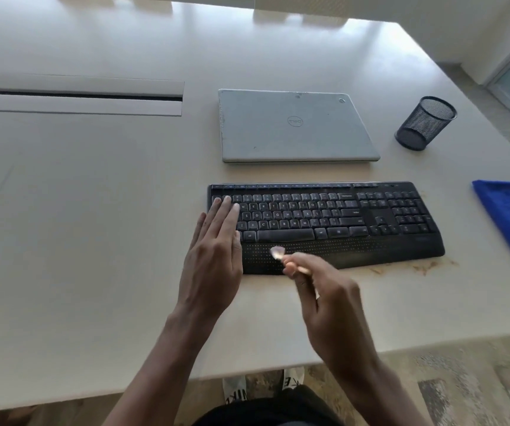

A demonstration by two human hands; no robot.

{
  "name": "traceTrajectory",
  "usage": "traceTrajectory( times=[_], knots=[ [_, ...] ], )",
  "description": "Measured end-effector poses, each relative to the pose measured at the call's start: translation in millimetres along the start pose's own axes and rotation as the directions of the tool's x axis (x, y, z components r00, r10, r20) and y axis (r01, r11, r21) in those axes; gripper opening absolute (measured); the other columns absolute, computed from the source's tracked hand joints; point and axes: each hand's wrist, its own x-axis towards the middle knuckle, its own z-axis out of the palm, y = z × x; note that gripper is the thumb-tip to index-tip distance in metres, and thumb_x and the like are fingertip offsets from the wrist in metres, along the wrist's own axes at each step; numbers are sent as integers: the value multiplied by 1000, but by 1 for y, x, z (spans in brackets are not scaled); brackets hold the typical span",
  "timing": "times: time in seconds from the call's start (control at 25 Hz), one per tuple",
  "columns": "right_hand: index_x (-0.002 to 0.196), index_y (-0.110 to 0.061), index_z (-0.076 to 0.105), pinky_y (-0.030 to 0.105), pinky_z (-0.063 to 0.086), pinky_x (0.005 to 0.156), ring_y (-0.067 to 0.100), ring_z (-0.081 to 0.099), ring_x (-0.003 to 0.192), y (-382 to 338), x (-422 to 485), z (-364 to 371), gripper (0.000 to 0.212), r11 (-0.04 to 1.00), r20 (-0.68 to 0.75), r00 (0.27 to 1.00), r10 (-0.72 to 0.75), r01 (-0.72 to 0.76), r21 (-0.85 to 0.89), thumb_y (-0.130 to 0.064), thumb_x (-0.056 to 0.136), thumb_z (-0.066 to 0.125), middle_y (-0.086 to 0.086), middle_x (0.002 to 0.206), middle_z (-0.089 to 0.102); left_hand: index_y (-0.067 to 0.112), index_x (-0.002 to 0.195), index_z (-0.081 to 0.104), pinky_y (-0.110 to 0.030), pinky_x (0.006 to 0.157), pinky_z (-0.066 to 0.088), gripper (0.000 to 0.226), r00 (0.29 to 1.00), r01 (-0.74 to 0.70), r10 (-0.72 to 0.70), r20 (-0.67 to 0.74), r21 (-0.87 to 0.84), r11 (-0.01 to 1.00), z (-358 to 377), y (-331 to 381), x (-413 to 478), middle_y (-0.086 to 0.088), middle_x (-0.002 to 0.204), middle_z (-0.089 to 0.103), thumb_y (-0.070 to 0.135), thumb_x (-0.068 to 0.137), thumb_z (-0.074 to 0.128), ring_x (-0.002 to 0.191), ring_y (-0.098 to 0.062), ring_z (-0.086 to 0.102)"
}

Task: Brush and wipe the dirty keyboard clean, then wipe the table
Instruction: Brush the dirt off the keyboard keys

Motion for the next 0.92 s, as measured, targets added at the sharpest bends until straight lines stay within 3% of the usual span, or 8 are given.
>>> traceTrajectory(
  times=[0.08, 0.16, 0.28, 0.44, 0.6, 0.68, 0.8, 0.92],
  knots=[
    [110, -15, 74, 18, 56, 78, 2, 72, 90, -8, -5, -4, 14, 997, 78, 996, 47, -52, 62, -15, 103, 62, -11, 96, 76, 7, 159, 41, -44, 131, 17, 53, 1000, -24, 23, 4, 60, 998, 5, 1, 2, -9, 169, 33, 24, 108, 39, 161, -16, 18],
    [109, -15, 74, 13, 54, 76, 1, 71, 87, -1, 1, -15, 13, 993, -1, 996, 87, -86, 81, -16, 103, 62, -13, 92, 75, 7, 159, 41, -46, 132, 13, 55, 1000, -30, 29, 6, 108, 994, 11, 2, 6, -8, 169, 31, 29, 108, 39, 161, -18, 17],
    [115, -11, 73, 15, 55, 82, 1, 69, 93, 10, 8, -22, 16, 996, -105, 993, 60, -66, -54, -12, 102, 63, -7, 103, 75, 9, 159, 42, -49, 131, 13, 57, 1000, -24, 23, 4, 146, 989, 18, 4, 10, -8, 170, 31, 34, 108, 39, 161, -19, 17],
    [106, -18, 72, 16, 53, 72, 1, 68, 83, 5, -5, -20, 12, 995, 28, 995, 95, -95, 13, -19, 105, 60, -16, 89, 72, 11, 159, 43, -51, 130, 18, 58, 999, -31, 33, -11, 175, 984, 24, 3, 16, -9, 169, 33, 37, 107, 37, 160, -21, 21],
    [115, -11, 73, 15, 55, 82, 0, 70, 94, 17, 8, -30, 16, 997, -144, 987, 76, -77, 1, -11, 102, 64, -8, 102, 75, 12, 158, 44, -50, 130, 18, 59, 999, -30, 33, -10, 221, 975, 28, 3, 17, -9, 168, 34, 39, 107, 34, 160, -21, 23],
    [118, -11, 72, 18, 56, 85, 1, 69, 99, 18, 3, -28, 19, 996, -107, 992, 62, -68, -51, -12, 101, 63, -5, 107, 76, 12, 158, 44, -49, 130, 18, 59, 999, -36, 39, -9, 248, 968, 29, 4, 15, -9, 168, 35, 40, 107, 34, 160, -22, 23],
    [110, -19, 73, 22, 56, 75, 3, 70, 88, 14, -7, -30, 14, 996, 26, 996, 84, -84, 22, -21, 103, 61, -13, 95, 75, 12, 157, 45, -50, 129, 21, 58, 999, -47, 50, -7, 276, 960, 28, 4, 14, -10, 168, 36, 40, 107, 34, 159, -22, 25],
    [112, -14, 74, 22, 58, 78, 1, 72, 91, 27, 2, -42, 16, 994, -102, 989, 105, -101, 40, -18, 101, 63, -13, 98, 76, 13, 158, 45, -51, 129, 22, 57, 999, -49, 53, -4, 288, 956, 28, 4, 13, -10, 168, 36, 38, 107, 34, 159, -22, 26]
  ],
)
